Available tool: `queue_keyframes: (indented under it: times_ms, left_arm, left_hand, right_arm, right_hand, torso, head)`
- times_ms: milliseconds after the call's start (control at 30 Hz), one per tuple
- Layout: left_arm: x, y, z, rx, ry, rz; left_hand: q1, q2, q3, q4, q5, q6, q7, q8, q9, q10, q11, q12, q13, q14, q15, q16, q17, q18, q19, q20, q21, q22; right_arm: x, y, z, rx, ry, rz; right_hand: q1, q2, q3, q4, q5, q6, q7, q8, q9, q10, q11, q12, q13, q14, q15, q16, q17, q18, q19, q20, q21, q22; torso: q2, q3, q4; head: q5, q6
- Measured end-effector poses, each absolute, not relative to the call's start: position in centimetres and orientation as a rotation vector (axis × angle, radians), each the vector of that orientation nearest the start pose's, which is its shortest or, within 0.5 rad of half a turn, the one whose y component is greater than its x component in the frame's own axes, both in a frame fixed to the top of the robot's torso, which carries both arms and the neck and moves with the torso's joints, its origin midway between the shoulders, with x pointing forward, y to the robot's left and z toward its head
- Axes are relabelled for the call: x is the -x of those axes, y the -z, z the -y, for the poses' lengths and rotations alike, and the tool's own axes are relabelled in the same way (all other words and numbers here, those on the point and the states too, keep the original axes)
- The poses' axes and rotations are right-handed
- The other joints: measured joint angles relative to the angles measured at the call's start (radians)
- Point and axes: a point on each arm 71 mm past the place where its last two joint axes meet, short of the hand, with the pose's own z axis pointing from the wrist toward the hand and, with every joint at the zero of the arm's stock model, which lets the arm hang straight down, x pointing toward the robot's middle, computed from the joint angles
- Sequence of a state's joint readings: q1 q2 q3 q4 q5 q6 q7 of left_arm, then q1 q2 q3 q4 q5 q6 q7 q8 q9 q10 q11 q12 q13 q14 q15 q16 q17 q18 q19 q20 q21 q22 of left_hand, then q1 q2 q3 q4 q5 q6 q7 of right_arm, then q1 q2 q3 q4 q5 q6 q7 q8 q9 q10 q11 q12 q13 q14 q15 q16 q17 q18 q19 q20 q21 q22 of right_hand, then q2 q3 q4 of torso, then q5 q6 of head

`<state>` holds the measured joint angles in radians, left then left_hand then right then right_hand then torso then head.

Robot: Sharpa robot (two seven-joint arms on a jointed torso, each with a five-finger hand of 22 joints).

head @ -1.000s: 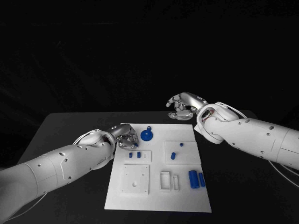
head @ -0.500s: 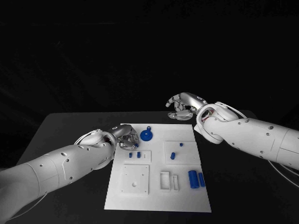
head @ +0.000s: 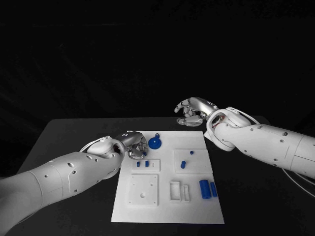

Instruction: Assemble the parts on the task board

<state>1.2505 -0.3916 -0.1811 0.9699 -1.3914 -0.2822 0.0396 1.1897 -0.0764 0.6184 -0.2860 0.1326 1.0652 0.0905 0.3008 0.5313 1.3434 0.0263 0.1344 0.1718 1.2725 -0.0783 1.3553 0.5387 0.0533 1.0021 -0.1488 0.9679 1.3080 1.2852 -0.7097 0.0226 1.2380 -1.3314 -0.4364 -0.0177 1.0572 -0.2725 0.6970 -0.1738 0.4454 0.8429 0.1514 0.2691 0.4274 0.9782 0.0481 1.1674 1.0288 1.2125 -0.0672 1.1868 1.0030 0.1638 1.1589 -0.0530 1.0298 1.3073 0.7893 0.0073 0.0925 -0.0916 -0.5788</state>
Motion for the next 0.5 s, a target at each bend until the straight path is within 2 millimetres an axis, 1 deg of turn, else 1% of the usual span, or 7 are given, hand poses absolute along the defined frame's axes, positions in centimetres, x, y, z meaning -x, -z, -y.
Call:
queue_keyframes:
  times_ms: [233,267,300,367,433,500]
  left_arm:
    - [-55.85,22.64,-11.57,-0.306,0.609,-1.704]
    - [-55.85,22.65,-11.58,-0.305,0.608,-1.703]
    - [-55.85,22.66,-11.58,-0.305,0.608,-1.702]
    - [-55.84,22.76,-11.64,-0.303,0.607,-1.702]
    - [-55.76,23.03,-11.71,-0.302,0.606,-1.707]
    - [-55.62,23.36,-11.75,-0.3,0.606,-1.714]
  left_hand:
    - [0.004,-0.004,0.001,0.001,0.0,0.002,-0.001,0.001,0.001,0.0,0.0,-0.011,0.001,0.0,0.0,0.0,-0.001,0.0,-0.001,-0.001,0.0,0.0]
    - [0.005,-0.005,0.001,0.001,0.0,-0.002,0.003,0.001,-0.001,-0.001,0.001,-0.015,0.001,0.0,0.0,0.0,-0.002,0.0,-0.001,-0.001,0.0,0.0]
    - [0.005,-0.005,0.001,0.001,-0.002,-0.014,0.013,-0.003,-0.003,-0.008,0.008,-0.021,0.0,-0.002,0.002,0.0,-0.003,0.0,-0.001,-0.001,0.0,0.0]
    - [0.006,-0.007,0.002,0.002,-0.013,-0.045,0.026,-0.024,-0.012,-0.02,0.019,-0.032,-0.006,-0.008,0.009,0.0,-0.003,0.0,-0.002,-0.002,0.0,0.0]
    - [0.012,-0.019,0.006,0.005,-0.013,-0.078,0.035,-0.044,-0.022,-0.036,0.022,-0.043,-0.009,-0.013,0.013,0.0,-0.004,0.0,-0.005,-0.005,0.0,0.0]
    - [0.011,-0.038,0.007,0.007,-0.013,-0.106,0.044,-0.058,-0.03,-0.051,0.026,-0.054,-0.012,-0.02,0.02,0.0,-0.006,-0.002,-0.007,-0.003,0.0,0.0]
  right_arm:
    - [-55.64,12.47,22.18,-0.023,-0.623,-1.427]
    - [-55.64,12.47,22.19,-0.023,-0.623,-1.427]
    - [-55.64,12.47,22.19,-0.023,-0.623,-1.427]
    - [-55.64,12.47,22.2,-0.023,-0.623,-1.427]
    - [-55.64,12.47,22.2,-0.023,-0.622,-1.427]
    - [-55.64,12.47,22.23,-0.023,-0.622,-1.427]
  right_hand:
    - [0.0,0.0,0.0,0.0,0.0,0.001,-0.001,0.0,0.0,0.0,0.0,0.0,0.0,0.0,0.0,0.0,0.0,0.0,0.0,0.0,0.0,0.0]
    - [0.0,0.0,0.0,0.0,0.0,0.001,-0.001,0.0,0.0,0.0,0.0,0.002,0.0,0.0,0.0,0.0,0.0,0.0,0.0,0.0,0.0,0.0]
    - [0.0,0.0,0.0,0.0,0.0,0.001,-0.001,0.0,-0.001,0.0,0.0,0.003,0.0,0.0,0.0,0.0,0.0,0.0,0.0,0.0,0.0,0.0]
    - [0.0,0.0,0.0,0.0,0.0,0.001,-0.001,0.0,-0.001,0.0,0.0,0.005,0.0,0.0,0.0,0.0,0.0,0.0,0.0,0.0,0.0,0.0]
    - [0.0,0.0,0.0,0.0,0.0,0.001,-0.001,0.0,-0.001,0.0,0.0,0.005,0.0,0.0,0.0,0.0,0.0,0.0,0.0,0.0,0.0,0.0]
    - [0.0,0.0,0.0,0.0,0.0,0.001,-0.001,0.0,-0.001,0.0,0.0,0.005,-0.001,0.0,0.0,0.0,0.0,0.0,0.0,0.0,0.0,0.0]
  torso:
    - [0.0,-0.0001,0.0]
    - [0.0,-0.0002,0.0]
    - [0.0,-0.0003,0.0001]
    - [0.0,-0.0007,0.0007]
    - [0.0,-0.0008,0.0008]
    - [0.0,-0.0008,0.001]
  head:
    - [-0.001,0.0]
    - [-0.002,0.0]
    - [-0.002,0.0]
    - [-0.003,0.001]
    - [-0.003,0.001]
    - [-0.003,0.001]
